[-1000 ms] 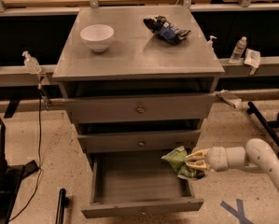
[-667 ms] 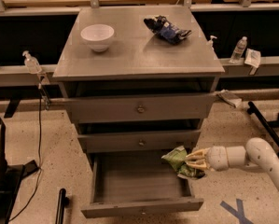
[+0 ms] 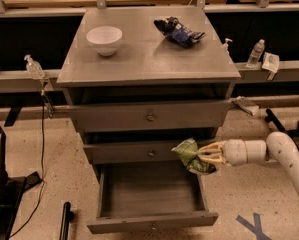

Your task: Pick green jalapeno chip bag from bottom drawer and place on counter

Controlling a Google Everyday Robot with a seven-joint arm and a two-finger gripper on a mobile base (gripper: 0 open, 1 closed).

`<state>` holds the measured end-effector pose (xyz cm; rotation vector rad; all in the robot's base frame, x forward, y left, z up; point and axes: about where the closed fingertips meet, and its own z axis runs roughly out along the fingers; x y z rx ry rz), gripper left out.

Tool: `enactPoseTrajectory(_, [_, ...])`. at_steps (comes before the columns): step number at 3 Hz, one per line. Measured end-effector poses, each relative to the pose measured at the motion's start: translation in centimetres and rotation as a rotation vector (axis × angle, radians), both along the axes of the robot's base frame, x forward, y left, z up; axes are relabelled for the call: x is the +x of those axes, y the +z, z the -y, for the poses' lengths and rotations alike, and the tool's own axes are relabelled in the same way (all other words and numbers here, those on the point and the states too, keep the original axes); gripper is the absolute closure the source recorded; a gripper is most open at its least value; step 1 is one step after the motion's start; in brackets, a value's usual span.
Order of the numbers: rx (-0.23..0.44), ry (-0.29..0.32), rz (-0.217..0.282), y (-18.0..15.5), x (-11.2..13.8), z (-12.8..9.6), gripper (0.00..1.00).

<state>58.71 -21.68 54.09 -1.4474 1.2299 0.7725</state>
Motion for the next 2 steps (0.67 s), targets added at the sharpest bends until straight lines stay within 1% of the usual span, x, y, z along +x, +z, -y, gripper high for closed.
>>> enactPoseTrajectory(1, [0.009,0.096,0.083,7.8,-0.4,-1.5,1.00])
enactPoseTrajectory(2, [-0.028,0.178,0.157,14.5,-1.2,-3.2,1.00])
